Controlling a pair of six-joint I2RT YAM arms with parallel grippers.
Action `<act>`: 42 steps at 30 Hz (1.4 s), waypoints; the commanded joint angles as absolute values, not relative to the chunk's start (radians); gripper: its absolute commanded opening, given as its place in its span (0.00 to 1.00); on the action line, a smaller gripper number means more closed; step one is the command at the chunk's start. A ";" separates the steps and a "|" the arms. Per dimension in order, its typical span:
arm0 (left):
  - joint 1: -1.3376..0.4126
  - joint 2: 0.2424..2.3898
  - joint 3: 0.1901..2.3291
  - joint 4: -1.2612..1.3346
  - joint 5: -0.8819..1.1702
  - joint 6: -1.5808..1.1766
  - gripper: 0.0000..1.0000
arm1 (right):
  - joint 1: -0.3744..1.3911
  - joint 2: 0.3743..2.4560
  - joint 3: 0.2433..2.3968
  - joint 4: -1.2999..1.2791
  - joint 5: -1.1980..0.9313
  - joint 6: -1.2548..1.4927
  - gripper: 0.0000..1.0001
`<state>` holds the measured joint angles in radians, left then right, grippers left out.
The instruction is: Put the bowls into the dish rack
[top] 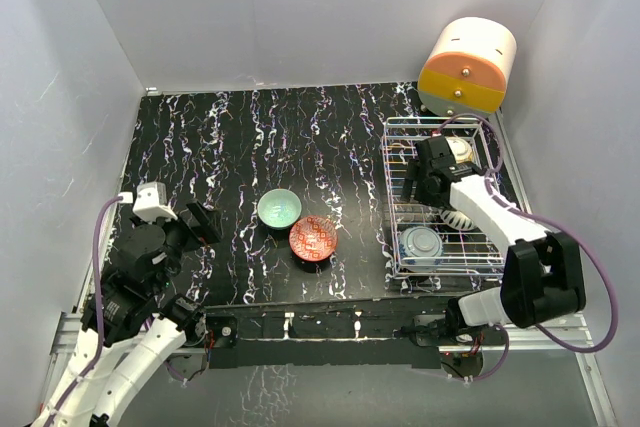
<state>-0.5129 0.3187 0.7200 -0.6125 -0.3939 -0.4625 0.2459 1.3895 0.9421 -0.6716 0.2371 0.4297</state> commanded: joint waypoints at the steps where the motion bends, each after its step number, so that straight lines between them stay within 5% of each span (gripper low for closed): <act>1: -0.516 0.291 0.719 -0.588 -0.376 -0.439 0.97 | 0.220 1.312 0.935 -0.732 0.302 0.514 0.81; 22: -0.517 0.259 0.716 -0.601 -0.400 -0.449 0.97 | 0.128 1.286 1.019 -0.618 0.322 0.494 0.81; 42: -0.517 0.273 0.706 -0.591 -0.396 -0.451 0.97 | 0.011 1.325 0.885 -0.384 0.288 0.444 0.81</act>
<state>-0.5129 0.2699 0.7155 -0.6060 -0.3889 -0.4541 0.0250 1.3380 0.9085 -0.4541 0.2813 0.4511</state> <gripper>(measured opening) 0.970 0.811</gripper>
